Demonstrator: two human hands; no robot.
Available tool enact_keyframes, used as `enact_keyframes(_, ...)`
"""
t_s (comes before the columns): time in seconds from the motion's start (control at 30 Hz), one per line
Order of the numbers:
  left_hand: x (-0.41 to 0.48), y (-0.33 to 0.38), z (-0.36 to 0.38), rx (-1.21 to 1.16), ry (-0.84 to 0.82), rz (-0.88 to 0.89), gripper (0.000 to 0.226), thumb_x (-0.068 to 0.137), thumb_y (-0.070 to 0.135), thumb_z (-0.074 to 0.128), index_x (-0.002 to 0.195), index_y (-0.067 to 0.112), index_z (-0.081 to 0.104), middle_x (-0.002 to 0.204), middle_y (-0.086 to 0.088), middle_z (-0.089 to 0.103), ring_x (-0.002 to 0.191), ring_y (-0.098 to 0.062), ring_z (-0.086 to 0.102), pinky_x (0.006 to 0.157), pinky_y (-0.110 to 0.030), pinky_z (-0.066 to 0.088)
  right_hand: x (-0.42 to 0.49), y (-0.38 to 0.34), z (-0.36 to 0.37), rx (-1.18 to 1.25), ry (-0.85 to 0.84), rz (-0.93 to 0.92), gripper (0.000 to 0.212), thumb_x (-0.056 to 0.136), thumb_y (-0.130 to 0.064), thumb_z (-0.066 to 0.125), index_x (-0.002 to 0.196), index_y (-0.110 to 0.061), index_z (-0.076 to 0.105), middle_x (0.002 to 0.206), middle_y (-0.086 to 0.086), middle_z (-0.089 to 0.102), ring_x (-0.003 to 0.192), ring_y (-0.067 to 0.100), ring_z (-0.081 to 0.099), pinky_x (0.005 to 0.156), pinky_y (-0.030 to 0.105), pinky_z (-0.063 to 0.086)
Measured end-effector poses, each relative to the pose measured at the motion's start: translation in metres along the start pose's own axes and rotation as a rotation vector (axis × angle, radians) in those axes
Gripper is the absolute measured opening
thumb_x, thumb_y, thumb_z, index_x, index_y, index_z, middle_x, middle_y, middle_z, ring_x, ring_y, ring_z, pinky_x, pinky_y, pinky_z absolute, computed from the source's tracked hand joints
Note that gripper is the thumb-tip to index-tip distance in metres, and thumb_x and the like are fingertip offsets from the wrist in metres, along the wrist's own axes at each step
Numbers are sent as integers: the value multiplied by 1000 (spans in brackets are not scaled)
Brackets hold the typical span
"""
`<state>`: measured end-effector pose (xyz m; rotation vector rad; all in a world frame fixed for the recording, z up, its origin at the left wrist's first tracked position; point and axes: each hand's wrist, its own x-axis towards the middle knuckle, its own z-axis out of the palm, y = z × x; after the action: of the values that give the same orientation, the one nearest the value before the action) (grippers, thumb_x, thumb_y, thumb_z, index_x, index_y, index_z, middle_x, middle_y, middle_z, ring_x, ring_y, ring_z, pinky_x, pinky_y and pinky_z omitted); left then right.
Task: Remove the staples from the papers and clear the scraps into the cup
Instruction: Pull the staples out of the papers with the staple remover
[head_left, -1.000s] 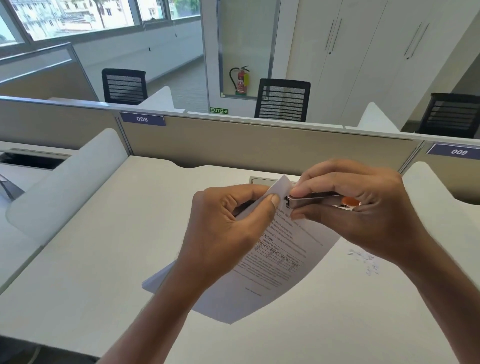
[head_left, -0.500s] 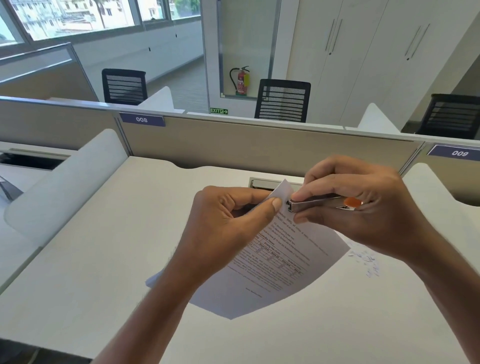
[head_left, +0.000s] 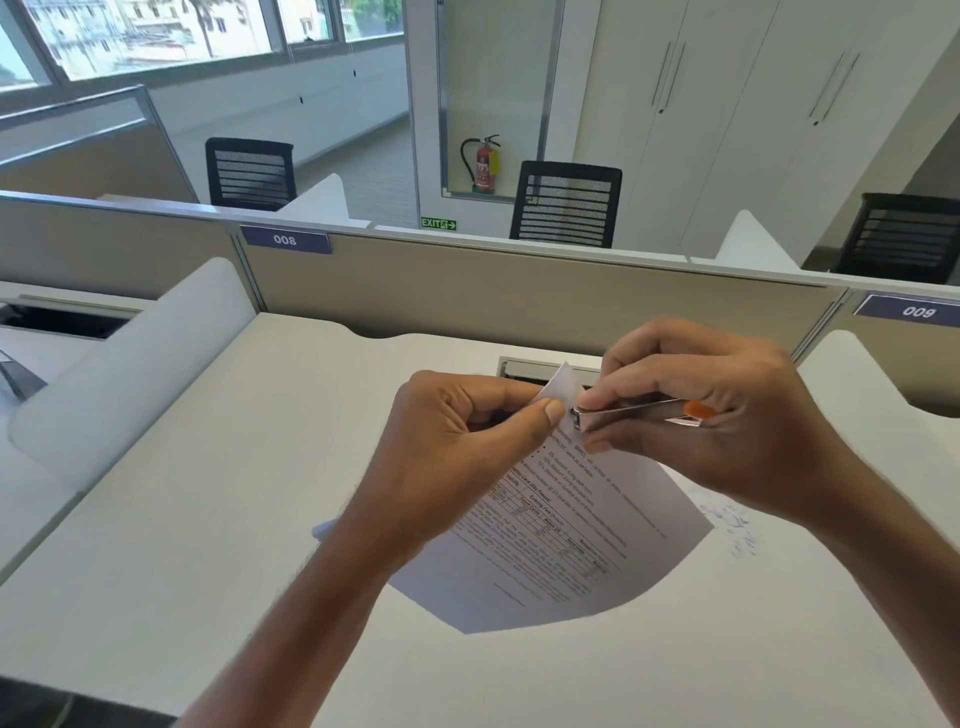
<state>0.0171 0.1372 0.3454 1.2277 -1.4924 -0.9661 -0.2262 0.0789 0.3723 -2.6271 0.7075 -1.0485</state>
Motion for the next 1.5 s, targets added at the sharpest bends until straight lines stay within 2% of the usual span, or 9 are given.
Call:
enact_keyframes(0.13,-1,4,-2,-36,-34,-54,17,104,27,74,104,23,90,89,7,87,79,-15,83,62,-16,55,2,4,-3,66,-24,1,26,79,-15,95,102,-9,85,102,7,72,90,20,72,77,18,56)
enact_keyframes(0.33,-3,8,-7,-116,-113,-130,17,102,28,74,102,21,90,93,-1,87,80,-21,84,65,-21,58,-1,13,-4,293,-69,41,32,76,-5,95,105,-5,83,105,11,71,93,31,72,74,44,61)
enact_keyframes(0.57,-4,12,-10,-207,-182,-169,18,93,30,76,100,20,89,96,-8,87,81,-25,84,69,-25,61,-2,15,-4,471,-90,81,35,71,0,94,103,1,81,103,14,70,90,35,71,78,35,61)
enact_keyframes(0.7,-3,10,-10,-237,-178,-177,22,91,32,77,102,17,89,97,-12,86,83,-28,83,72,-32,62,-1,14,-5,556,-96,100,33,74,-4,94,104,0,80,104,19,68,89,40,71,77,51,64)
enact_keyframes(0.8,-3,10,-10,-230,-160,-181,22,93,30,77,104,15,89,98,-13,86,84,-30,83,73,-36,63,-1,12,-6,530,-68,119,34,75,-14,95,105,-4,81,104,17,69,92,41,70,78,53,63)
enact_keyframes(0.9,-5,9,-10,-225,-133,-185,19,97,26,76,104,12,89,96,-14,86,84,-31,82,72,-35,63,-1,10,-6,467,-57,134,32,77,-12,95,105,-6,82,105,15,70,94,41,71,76,59,61)
enact_keyframes(1.1,-6,10,-9,-179,-76,-157,18,101,23,74,99,13,89,91,-10,86,77,-24,81,64,-23,59,0,1,-6,285,-60,115,30,78,-23,92,105,-12,84,105,9,72,95,31,72,75,44,61)
enact_keyframes(1.3,-5,11,-6,-137,-96,-132,16,102,24,74,100,18,89,91,-4,87,75,-16,81,64,-18,55,3,-5,-6,231,-60,94,30,80,-22,93,106,-11,84,104,6,71,95,24,72,76,24,56)
enact_keyframes(1.5,-6,11,-4,-161,-74,-149,18,101,26,74,101,17,89,91,-5,87,75,-19,81,63,-20,56,2,-7,-10,192,-52,96,31,79,-22,90,107,-10,84,105,3,73,96,22,73,77,20,57)
